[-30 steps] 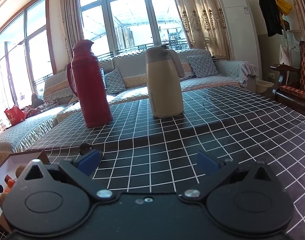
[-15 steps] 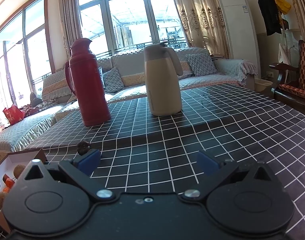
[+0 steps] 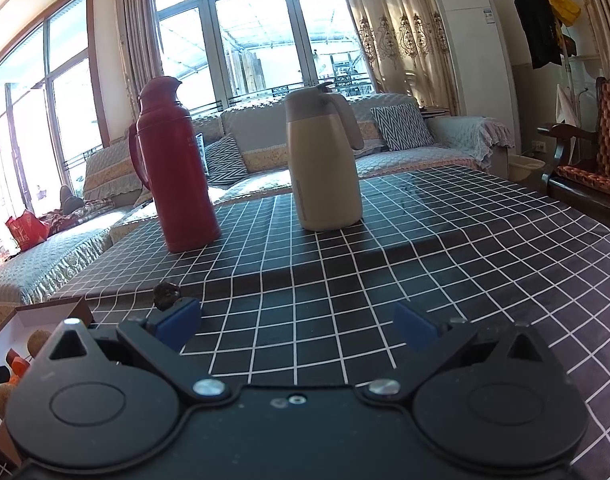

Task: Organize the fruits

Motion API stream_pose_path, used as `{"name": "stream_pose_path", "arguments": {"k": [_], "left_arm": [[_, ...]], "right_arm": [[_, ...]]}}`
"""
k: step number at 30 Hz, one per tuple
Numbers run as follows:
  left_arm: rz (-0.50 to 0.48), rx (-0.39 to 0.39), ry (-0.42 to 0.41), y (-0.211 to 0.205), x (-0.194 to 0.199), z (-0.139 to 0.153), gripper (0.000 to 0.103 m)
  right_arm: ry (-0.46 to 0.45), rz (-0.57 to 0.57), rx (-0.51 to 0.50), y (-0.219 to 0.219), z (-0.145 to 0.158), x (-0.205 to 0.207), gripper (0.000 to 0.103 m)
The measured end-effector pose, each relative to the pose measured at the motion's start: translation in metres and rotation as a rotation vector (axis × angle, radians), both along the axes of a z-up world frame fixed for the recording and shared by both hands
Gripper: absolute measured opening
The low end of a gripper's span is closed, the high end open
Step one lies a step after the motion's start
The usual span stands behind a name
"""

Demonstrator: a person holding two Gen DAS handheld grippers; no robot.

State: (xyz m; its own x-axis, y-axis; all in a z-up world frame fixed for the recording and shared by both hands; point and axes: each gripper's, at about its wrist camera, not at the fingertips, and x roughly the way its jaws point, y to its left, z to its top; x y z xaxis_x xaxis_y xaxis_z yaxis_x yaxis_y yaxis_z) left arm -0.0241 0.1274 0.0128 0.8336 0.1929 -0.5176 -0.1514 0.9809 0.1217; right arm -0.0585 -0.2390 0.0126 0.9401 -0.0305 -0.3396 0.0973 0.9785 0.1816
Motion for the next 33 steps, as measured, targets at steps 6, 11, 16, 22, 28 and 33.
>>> {"name": "stream_pose_path", "arguments": {"k": [6,11,16,22,28,33], "left_arm": [[-0.054,0.016,-0.018,-0.024,-0.007,0.002,0.103],[-0.085,0.03,-0.018,-0.036,-0.009,0.002,0.103],[-0.074,0.02,-0.018,-0.033,-0.009,0.003,0.103],[-0.062,0.016,-0.02,-0.028,-0.009,0.003,0.103],[-0.055,0.012,-0.021,-0.025,-0.008,0.004,0.103],[-0.032,-0.001,0.007,-0.024,-0.003,0.004,0.103]], "right_arm": [[0.004,0.01,-0.008,0.002,-0.001,0.0,0.103],[0.006,0.011,-0.008,0.002,-0.002,0.0,0.103],[0.004,0.016,-0.01,0.002,-0.002,0.001,0.103],[0.003,0.018,-0.012,0.003,-0.002,0.001,0.103],[0.005,0.021,-0.015,0.005,-0.003,0.0,0.103],[0.009,0.023,-0.013,0.005,-0.003,0.0,0.103]]}}
